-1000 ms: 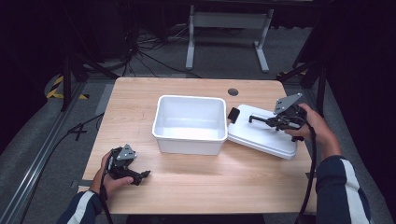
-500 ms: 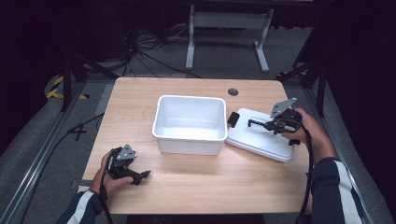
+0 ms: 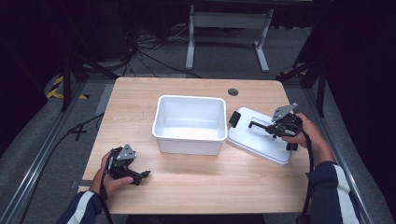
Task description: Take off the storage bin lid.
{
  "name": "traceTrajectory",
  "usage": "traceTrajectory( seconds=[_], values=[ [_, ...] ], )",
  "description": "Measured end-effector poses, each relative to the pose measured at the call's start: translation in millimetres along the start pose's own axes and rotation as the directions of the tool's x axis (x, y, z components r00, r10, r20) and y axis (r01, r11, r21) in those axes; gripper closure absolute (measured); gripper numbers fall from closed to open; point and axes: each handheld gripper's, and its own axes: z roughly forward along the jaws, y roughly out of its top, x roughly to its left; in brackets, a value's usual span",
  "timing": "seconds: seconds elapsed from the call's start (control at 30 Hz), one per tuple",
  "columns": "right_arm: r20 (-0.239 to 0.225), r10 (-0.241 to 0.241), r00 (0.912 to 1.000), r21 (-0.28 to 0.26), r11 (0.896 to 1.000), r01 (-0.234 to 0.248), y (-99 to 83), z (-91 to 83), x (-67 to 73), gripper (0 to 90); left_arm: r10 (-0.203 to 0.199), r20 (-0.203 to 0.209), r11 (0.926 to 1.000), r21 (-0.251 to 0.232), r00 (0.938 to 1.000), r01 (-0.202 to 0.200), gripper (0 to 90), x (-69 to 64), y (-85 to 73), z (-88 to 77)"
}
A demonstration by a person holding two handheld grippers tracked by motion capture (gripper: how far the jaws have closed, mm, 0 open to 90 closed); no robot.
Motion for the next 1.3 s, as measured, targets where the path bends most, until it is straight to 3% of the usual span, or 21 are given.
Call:
traceTrajectory(
  seconds=[0.43,0.77,1.3],
  values=[
    [0.032,0.032,0.999,-0.025,0.999,-0.031,1.3,-7.7,0.4,75.4,0.0,0.0,1.0,0.0,1.0,0.0,1.2,0.0,0.0,0.0],
    [0.02,0.087,0.996,-0.089,0.992,-0.085,1.1,-17.9,1.4,66.1,0.0,0.0,1.0,0.0,1.0,0.0,1.2,0.0,0.0,0.0],
    [0.016,0.114,0.9934,-0.135,0.985,-0.111,5.5,-28.8,8.7,58.3,0.0,0.0,1.0,0.0,1.0,0.0,1.2,0.0,0.0,0.0]
  ],
)
